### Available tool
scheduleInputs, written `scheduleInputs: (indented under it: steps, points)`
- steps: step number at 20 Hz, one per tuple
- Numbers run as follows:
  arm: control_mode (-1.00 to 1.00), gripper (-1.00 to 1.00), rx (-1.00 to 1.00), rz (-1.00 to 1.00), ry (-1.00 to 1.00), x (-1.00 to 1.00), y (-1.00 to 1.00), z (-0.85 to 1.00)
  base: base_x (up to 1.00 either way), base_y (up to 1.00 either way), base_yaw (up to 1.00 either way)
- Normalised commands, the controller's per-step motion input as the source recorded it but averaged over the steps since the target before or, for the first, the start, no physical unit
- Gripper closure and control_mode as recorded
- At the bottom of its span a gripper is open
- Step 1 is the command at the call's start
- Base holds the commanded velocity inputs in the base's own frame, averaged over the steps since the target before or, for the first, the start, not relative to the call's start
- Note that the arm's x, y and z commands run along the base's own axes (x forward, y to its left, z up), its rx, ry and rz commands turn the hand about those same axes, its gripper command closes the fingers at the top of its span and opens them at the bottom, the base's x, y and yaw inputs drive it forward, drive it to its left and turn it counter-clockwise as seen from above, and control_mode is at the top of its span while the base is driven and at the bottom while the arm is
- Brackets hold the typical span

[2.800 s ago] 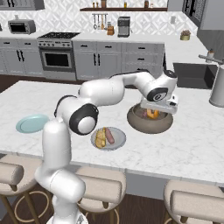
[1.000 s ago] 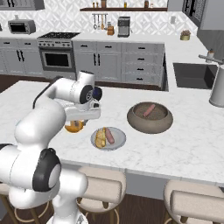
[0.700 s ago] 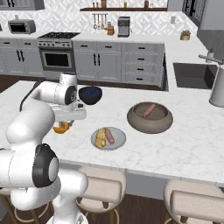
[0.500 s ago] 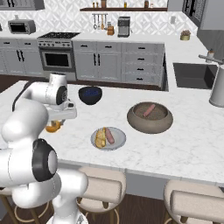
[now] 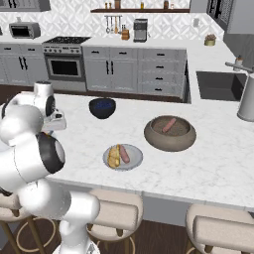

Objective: Place one bun and one sausage from the bowl on each plate.

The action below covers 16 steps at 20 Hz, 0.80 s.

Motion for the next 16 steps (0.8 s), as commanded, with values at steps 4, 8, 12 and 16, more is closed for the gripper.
scheduleInputs:
  steps: [4, 8, 12, 16]
  points:
    - [-1.00, 1.00, 0.00, 0.00, 0.00, 0.59, 0.86, -0.21, 0.00, 0.00, 0.00]
    - [-1.00, 1.00, 0.00, 0.00, 0.00, 0.57, 0.59, -0.45, 0.00, 0.00, 0.00]
    - [-1.00, 1.00, 0.00, 0.00, 0.03, 0.54, 0.32, -0.44, 0.00, 0.00, 0.00]
    - [-1.00, 1.00, 0.00, 0.00, 0.04, 0.50, 0.37, -0.30, 0.00, 0.00, 0.00]
